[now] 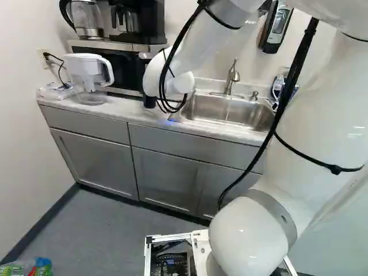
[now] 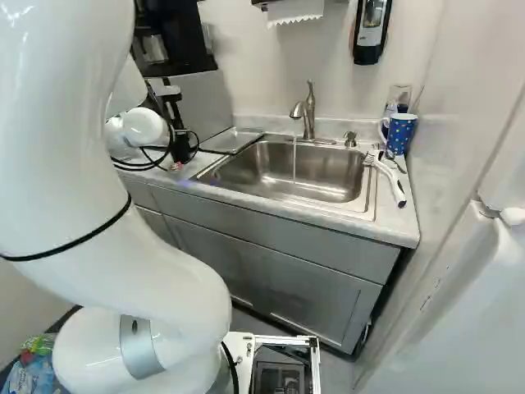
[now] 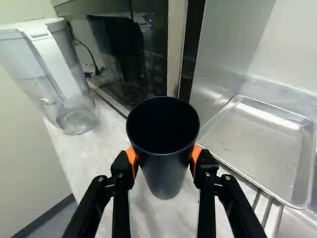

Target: Rinse the cup and place it in the tray

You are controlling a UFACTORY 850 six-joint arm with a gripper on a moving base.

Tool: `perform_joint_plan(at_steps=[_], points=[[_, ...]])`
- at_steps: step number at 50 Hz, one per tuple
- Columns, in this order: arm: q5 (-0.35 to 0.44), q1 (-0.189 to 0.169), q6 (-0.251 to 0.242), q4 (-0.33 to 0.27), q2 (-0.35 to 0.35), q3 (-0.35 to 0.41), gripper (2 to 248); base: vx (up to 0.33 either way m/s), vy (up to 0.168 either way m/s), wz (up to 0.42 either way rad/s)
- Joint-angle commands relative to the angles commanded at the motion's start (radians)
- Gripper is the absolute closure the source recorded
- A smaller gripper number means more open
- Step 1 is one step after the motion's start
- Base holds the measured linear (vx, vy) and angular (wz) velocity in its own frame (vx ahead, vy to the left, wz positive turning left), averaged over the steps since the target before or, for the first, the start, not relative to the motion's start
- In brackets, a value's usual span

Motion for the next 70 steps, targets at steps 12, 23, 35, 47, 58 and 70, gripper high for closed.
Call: perform_joint_plan(at_steps=[12,23,35,47,58,70], points=[[0.000,-0.015,0.000,0.000,0.032,0.005,128,0.000,0.000,0.000],[0.000,-0.034,0.000,0.000,0.057,0.006,128,0.000,0.000,0.000],[0.000,-0.058,0.000,0.000,0.072,-0.005,128,0.000,0.000,0.000],[0.000,-0.085,0.000,0.000,0.082,-0.018,128,0.000,0.000,0.000],[0.000,-0.118,0.000,0.000,0.076,-0.023,128,0.000,0.000,0.000],[0.000,-0.158,0.000,0.000,0.065,-0.034,128,0.000,0.000,0.000]])
